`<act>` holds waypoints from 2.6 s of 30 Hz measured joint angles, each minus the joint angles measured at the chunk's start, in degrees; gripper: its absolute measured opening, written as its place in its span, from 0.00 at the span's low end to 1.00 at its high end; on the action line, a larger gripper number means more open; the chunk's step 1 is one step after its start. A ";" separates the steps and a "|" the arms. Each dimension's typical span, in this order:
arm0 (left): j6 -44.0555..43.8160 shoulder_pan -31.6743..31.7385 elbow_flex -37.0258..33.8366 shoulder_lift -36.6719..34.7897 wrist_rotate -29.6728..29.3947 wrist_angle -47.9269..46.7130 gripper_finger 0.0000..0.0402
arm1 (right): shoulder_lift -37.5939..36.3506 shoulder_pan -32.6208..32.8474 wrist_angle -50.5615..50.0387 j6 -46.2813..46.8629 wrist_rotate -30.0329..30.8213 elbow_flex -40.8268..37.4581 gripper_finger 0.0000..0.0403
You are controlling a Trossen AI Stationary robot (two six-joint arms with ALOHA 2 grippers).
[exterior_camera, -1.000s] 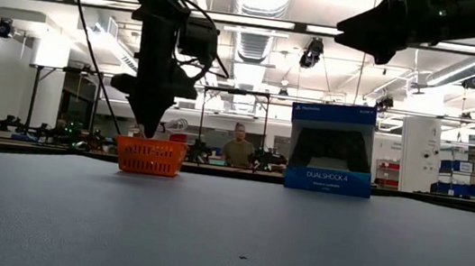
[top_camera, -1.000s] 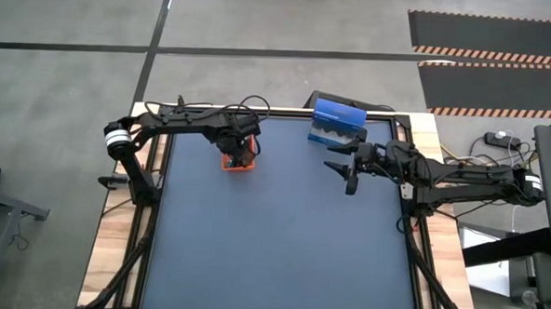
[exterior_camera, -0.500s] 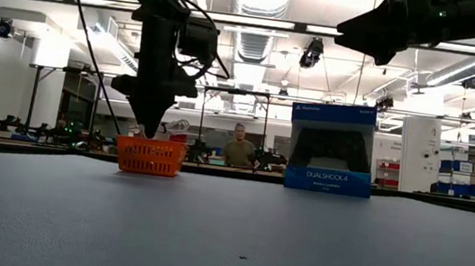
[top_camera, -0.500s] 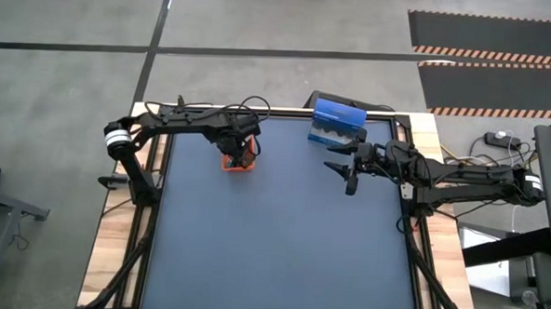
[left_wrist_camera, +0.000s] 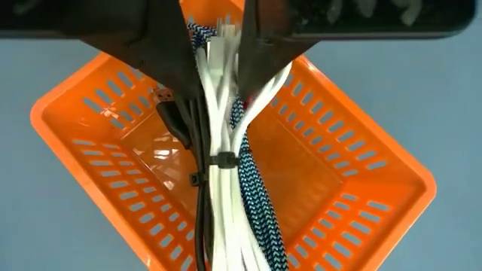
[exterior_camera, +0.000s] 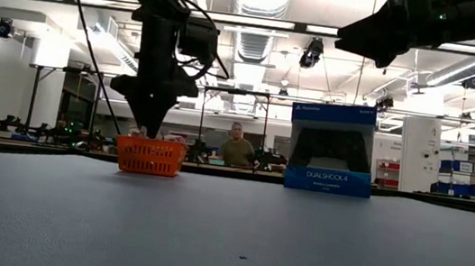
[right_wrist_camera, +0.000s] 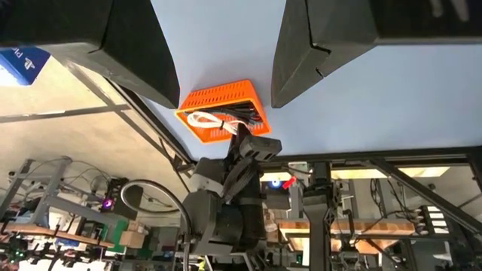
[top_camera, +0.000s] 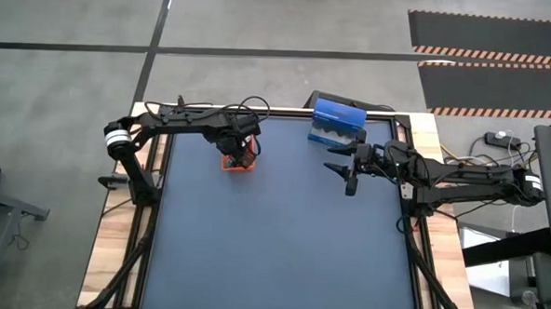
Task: Pick and place USB-C Cables
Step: Put the white charger cable into the orange bin
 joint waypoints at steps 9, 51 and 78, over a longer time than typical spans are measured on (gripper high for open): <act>-0.13 0.00 0.11 -0.28 -0.17 -0.78 0.34 | 0.00 0.00 -0.71 -0.02 0.00 0.00 0.50; -4.53 -0.74 -11.04 -8.94 -9.78 14.84 0.01 | 0.00 0.00 -1.40 -0.50 1.44 0.00 0.50; -3.01 -1.60 -16.00 -8.98 -8.44 30.39 0.00 | 0.00 0.00 -2.43 -1.09 1.44 0.00 0.50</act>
